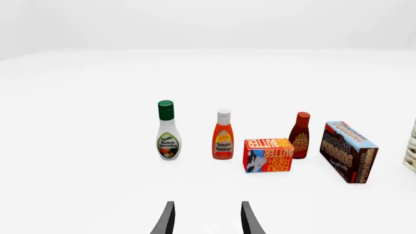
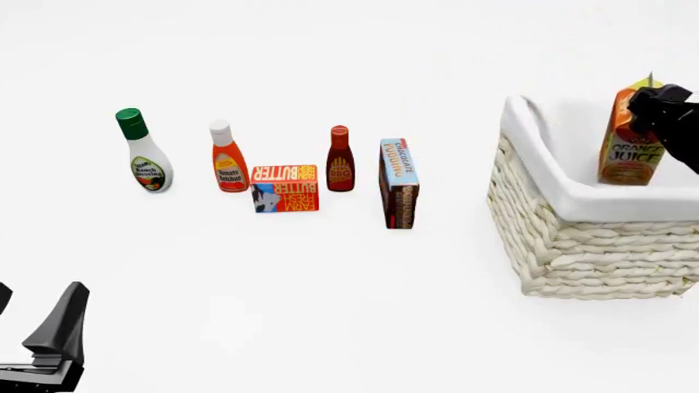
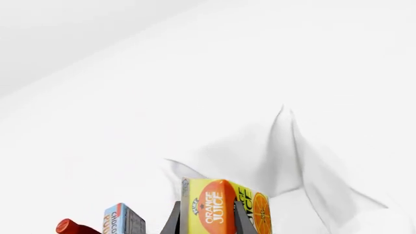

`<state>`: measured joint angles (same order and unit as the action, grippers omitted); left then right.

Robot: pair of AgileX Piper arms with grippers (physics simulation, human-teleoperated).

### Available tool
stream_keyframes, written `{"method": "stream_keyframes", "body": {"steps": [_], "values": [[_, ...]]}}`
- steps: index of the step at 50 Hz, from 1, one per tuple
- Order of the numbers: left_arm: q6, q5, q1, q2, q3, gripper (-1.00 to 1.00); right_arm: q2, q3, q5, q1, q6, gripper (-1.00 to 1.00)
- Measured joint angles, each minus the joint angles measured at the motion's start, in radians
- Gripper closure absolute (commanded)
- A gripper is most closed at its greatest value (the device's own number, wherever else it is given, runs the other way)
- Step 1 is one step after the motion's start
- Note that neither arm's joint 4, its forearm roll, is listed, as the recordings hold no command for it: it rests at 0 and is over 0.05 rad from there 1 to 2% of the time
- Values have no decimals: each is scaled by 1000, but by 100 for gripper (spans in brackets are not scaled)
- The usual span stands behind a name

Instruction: Pick the orange juice and place it in the basket.

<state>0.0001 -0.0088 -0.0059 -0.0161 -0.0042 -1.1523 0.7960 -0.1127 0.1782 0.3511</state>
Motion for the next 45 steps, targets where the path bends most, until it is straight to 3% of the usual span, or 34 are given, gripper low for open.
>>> {"method": "stream_keyframes", "body": {"steps": [45], "values": [[0,1,0,1,0,-100,-191,-16,-138,20,17,100]]}}
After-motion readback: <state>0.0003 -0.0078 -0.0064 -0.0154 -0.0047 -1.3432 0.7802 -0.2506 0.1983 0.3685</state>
